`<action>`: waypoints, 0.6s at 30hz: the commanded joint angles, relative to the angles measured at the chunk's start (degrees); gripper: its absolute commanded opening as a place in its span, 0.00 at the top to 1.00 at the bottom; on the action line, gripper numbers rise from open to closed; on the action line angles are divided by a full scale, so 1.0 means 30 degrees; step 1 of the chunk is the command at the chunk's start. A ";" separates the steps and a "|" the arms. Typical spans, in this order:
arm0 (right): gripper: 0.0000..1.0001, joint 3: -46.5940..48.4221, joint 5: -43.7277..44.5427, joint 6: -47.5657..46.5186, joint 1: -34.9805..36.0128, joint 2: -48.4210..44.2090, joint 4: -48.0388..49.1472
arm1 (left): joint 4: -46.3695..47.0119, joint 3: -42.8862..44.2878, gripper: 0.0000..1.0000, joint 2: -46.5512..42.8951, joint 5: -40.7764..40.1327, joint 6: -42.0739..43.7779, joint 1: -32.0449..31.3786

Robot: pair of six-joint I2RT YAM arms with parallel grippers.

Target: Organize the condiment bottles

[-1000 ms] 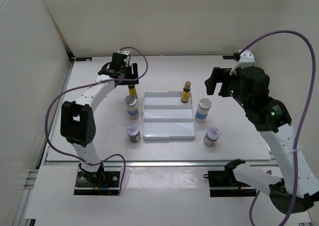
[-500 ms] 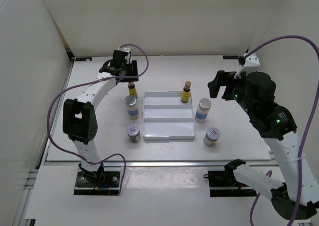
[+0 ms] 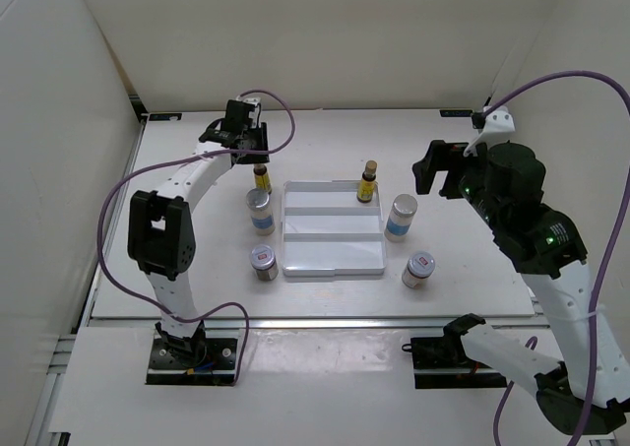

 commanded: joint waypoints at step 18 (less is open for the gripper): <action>0.01 -0.1209 0.0887 -0.0187 -0.0007 -0.1250 -0.0200 | -0.2123 0.4483 0.89 -0.3900 -0.0669 0.0609 -0.1994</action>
